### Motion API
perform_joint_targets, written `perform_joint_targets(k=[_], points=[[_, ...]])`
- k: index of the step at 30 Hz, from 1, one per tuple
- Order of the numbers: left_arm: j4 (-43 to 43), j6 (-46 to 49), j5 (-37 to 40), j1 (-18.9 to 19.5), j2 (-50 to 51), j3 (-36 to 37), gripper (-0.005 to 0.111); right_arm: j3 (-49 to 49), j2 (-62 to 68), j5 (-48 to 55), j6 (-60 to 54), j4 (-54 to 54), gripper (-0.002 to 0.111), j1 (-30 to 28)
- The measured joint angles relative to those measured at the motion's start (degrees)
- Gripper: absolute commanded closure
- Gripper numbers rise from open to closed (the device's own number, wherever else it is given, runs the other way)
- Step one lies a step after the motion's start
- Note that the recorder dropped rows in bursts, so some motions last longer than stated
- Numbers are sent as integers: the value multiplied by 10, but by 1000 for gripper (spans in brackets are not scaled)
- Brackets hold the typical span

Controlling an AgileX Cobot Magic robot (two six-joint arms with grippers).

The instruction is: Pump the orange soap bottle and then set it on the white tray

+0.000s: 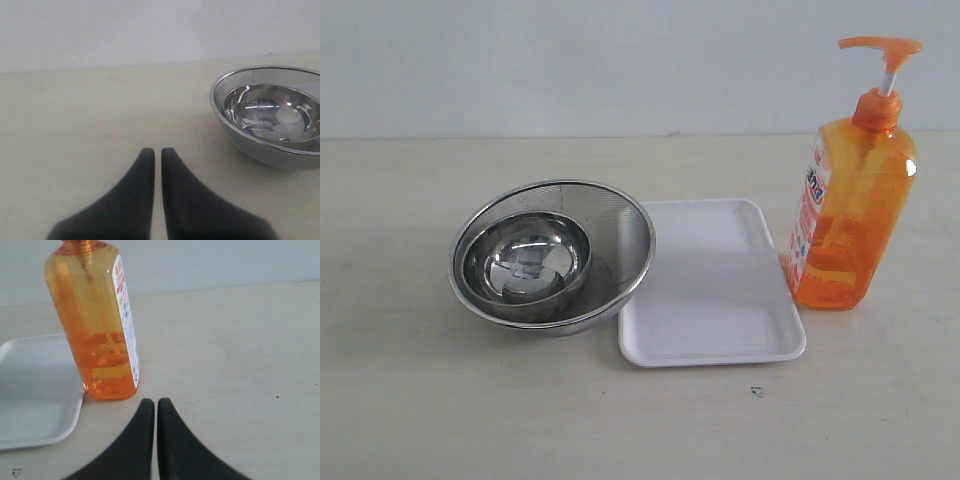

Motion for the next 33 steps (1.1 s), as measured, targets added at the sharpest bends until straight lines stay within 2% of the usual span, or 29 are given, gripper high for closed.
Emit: perform_joint_targets(k=[11, 18, 22, 28, 33], points=[[0, 0, 0, 0, 0, 0, 102, 0, 0, 0, 0, -14, 108, 0], [0, 0, 0, 0, 0, 0, 102, 0, 0, 0, -2, -119, 108, 0], [0, 0, 0, 0, 0, 0, 102, 0, 0, -6, 0, -136, 108, 0], [0, 0, 0, 0, 0, 0, 102, 0, 0, -27, 4, -121, 108, 0], [0, 0, 0, 0, 0, 0, 102, 0, 0, -88, 26, -46, 108, 0]])
